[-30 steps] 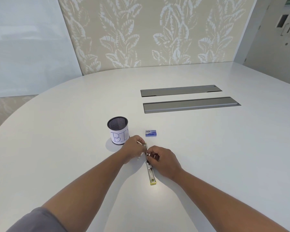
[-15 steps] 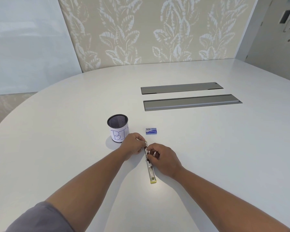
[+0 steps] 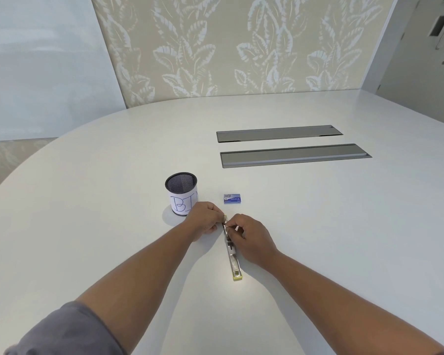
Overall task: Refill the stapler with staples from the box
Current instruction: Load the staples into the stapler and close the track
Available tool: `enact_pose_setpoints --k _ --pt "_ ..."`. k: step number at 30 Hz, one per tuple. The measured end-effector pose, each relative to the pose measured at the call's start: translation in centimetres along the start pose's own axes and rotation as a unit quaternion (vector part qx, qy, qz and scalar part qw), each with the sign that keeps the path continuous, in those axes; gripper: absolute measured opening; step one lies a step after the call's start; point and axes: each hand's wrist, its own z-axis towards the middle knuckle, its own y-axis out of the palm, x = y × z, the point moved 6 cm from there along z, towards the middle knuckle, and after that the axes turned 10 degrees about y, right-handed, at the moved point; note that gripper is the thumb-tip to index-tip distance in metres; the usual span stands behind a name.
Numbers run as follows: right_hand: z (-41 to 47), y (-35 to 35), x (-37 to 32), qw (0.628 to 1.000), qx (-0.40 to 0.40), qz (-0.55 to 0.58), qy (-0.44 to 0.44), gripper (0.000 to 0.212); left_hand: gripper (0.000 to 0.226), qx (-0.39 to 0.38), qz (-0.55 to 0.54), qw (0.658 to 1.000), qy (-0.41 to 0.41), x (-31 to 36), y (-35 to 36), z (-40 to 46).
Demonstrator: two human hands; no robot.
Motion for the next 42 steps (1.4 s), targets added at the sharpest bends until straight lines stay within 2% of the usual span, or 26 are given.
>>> enact_pose_setpoints --k 4,11,19,26,35,42 --pt "0.4 0.2 -0.2 0.999 -0.018 -0.024 0.013 0.010 0.013 0.000 0.002 1.000 -0.004 0.0 0.1 0.0" --pt "0.8 0.0 -1.5 0.993 -0.051 -0.104 -0.019 0.013 0.013 0.008 -0.001 1.000 -0.010 -0.1 0.0 0.1" --pt "0.1 -0.2 -2.3 0.986 -0.023 -0.156 -0.057 0.013 0.012 0.007 -0.004 1.000 -0.010 -0.2 0.0 0.3" --pt "-0.2 0.5 -2.9 0.971 0.026 -0.221 -0.092 0.026 0.013 -0.003 -0.012 1.000 -0.011 -0.2 0.0 0.2" --pt "-0.8 0.1 -2.4 0.979 0.059 -0.177 -0.082 0.023 0.010 -0.010 -0.015 1.000 -0.009 -0.2 0.0 0.2" --pt "-0.8 0.4 -1.6 0.986 0.048 -0.147 -0.059 0.026 0.009 -0.010 -0.016 1.000 -0.009 -0.1 0.0 0.1"
